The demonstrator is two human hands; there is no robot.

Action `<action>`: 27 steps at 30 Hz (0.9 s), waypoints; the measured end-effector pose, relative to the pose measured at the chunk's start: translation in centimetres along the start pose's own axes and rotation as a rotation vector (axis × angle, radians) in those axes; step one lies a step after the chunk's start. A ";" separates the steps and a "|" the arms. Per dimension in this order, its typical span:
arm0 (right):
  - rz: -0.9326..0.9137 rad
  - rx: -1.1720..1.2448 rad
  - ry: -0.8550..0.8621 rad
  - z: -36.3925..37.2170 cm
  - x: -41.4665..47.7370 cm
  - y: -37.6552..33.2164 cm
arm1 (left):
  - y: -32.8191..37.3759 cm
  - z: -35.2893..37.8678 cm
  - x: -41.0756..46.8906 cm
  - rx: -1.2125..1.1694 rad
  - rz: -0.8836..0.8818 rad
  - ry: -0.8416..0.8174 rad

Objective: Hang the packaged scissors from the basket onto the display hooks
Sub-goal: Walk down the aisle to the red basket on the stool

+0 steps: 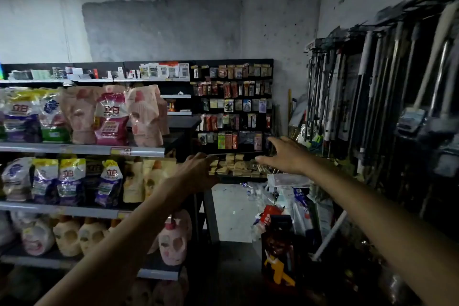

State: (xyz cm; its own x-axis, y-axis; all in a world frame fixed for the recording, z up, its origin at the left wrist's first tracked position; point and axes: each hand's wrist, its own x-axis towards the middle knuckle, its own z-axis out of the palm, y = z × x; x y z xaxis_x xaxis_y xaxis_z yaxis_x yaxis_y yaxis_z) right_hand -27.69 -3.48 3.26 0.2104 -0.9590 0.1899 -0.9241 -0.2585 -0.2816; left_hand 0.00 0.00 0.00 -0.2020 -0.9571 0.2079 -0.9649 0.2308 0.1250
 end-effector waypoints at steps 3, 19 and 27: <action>0.000 -0.014 0.001 1.5 3.0 -0.7 | -2.1 0.1 2.1 0.074 0.000 -0.014; 0.065 -0.073 -0.009 6.8 18.3 -0.3 | -10.2 5.2 18.9 0.113 0.071 0.001; 0.051 -0.033 -0.023 8.5 30.5 5.2 | -11.0 8.8 31.9 0.098 0.050 0.046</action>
State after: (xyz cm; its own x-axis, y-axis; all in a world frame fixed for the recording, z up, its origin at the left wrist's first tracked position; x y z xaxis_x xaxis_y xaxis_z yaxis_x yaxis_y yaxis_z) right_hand -23.42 -35.04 -0.41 0.1699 -0.9733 0.1542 -0.9437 -0.2057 -0.2589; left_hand 2.67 -34.62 -3.24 -0.2441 -0.9353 0.2564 -0.9662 0.2572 0.0184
